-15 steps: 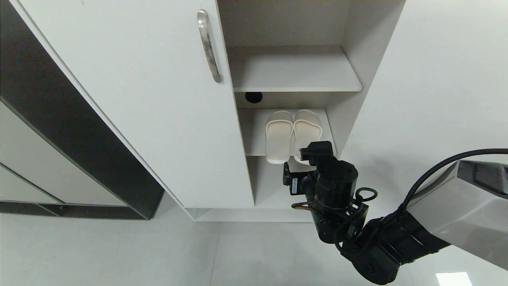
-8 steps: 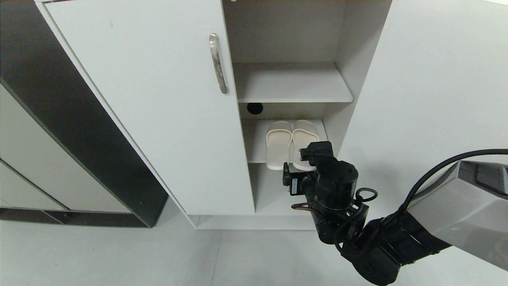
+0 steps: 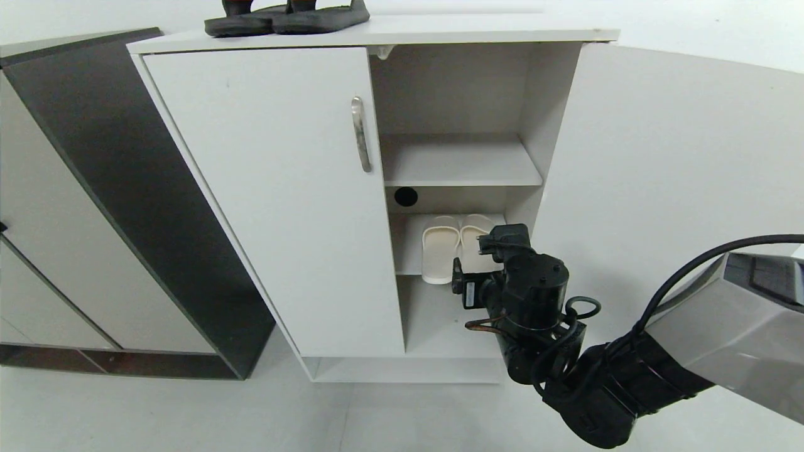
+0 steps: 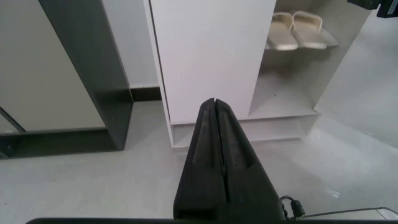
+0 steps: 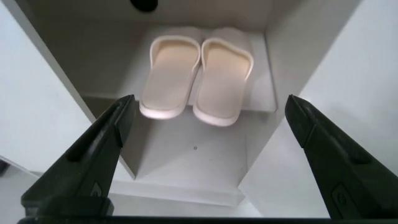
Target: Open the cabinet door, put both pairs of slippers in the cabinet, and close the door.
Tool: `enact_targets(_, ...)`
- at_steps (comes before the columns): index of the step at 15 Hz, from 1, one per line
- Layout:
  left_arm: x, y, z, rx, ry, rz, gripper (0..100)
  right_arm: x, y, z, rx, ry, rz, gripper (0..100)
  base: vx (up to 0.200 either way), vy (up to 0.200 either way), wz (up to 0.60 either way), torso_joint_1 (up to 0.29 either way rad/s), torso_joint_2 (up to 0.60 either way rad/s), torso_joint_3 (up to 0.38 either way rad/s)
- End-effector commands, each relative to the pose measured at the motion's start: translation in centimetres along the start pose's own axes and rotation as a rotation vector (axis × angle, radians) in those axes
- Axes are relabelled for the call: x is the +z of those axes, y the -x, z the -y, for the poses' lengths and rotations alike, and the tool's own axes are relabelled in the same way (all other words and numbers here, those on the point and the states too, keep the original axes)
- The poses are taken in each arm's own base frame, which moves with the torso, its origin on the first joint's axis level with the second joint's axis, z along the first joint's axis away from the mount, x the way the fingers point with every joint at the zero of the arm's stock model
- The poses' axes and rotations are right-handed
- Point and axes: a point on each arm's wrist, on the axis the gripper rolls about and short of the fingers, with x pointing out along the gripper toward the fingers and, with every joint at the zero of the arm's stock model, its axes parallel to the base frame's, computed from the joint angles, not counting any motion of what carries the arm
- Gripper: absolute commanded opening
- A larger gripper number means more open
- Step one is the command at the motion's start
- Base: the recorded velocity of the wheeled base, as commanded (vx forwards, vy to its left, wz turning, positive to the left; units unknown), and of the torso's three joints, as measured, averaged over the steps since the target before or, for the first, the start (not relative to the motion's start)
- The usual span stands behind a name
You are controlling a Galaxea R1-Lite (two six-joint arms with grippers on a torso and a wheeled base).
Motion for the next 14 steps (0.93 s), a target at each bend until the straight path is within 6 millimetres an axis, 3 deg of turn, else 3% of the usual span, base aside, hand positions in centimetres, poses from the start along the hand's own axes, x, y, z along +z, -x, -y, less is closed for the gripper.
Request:
enact_targets(1,0.00,-0.01,0.00,0.000,-0.001,-0.001,0,-0.17,-0.48,0.55,-0.017,0.006,-0.007,100,0.000,0.000,0.00,-0.002,0.01,0.203)
enact_targets(13,0.00,-0.01,0.00,0.000,-0.003,-0.001,0,-1.15,-0.38,0.78,-0.014,0.034,-0.032,100,0.000,0.000,0.00,0.001,0.00,0.028)
enact_targets(14,0.00,-0.01,0.00,0.000,-0.003,-0.001,0,-1.15,-0.38,0.78,-0.014,0.036,-0.032,100,0.000,0.200,0.00,0.002,0.00,0.007)
